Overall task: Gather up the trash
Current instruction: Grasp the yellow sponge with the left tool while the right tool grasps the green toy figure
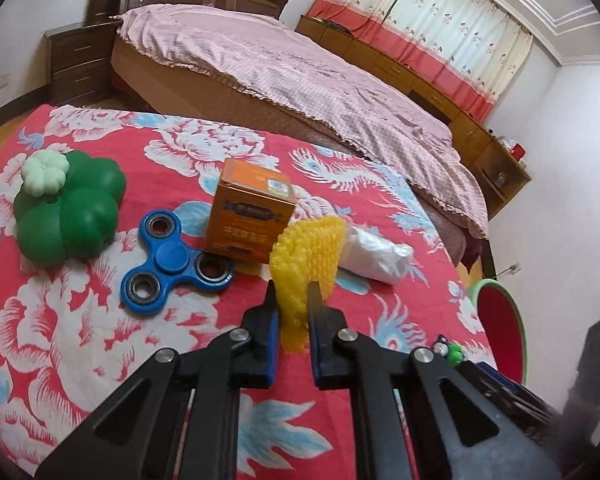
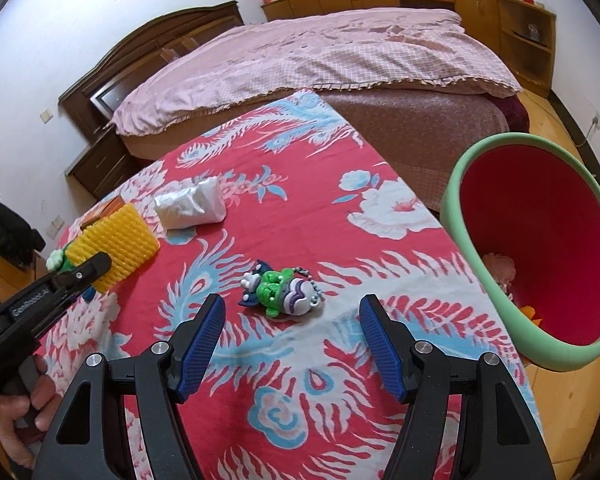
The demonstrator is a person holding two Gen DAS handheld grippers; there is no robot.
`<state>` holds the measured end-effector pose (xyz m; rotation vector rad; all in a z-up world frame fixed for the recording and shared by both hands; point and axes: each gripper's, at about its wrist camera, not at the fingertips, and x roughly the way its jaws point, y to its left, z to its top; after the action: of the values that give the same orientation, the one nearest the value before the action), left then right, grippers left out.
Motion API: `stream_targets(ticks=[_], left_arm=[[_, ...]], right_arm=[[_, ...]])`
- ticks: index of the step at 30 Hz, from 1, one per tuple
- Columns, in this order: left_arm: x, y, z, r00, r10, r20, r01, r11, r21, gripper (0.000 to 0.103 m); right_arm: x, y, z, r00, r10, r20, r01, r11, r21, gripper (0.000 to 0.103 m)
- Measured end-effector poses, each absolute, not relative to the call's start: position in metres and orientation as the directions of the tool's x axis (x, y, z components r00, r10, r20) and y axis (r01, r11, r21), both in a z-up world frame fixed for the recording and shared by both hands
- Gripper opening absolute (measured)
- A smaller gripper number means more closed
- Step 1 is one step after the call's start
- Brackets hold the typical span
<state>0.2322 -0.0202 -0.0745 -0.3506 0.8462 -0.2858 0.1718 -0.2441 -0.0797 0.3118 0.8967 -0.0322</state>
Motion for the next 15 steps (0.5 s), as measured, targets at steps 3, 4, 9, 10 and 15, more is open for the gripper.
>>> stream_targets(ticks=[3,4,9,10,15], left_arm=[[0.225,-0.020,-0.070,0.636,-0.383,-0.670,0.109,0.904,-0.413,0.011],[0.222,-0.020,-0.068,0.640,-0.384,-0.666,0.109,0.903,-0.416,0.011],[0.209,-0.016,-0.060,0.662,-0.365,-0.654,0.087,0.905,-0.417,0.011],[0.208,-0.014,-0.059,0.667,-0.360,-0.653,0.082,0.906,-0.416,0.011],[0.197,-0.011,-0.049,0.687,-0.336,-0.645,0.073,0.914,-0.398,0.011]], right_arm=[[0.174,-0.241,-0.082,0.625,0.094,-0.775,0.153,0.959,0.240,0.071],[0.174,-0.240,-0.083,0.628,0.088,-0.773,0.153,0.960,0.233,0.071],[0.179,-0.234,-0.084,0.642,0.037,-0.766,0.167,0.968,0.186,0.071],[0.181,-0.233,-0.084,0.642,0.027,-0.766,0.170,0.969,0.177,0.071],[0.185,-0.225,-0.088,0.644,-0.032,-0.764,0.165,0.981,0.099,0.066]])
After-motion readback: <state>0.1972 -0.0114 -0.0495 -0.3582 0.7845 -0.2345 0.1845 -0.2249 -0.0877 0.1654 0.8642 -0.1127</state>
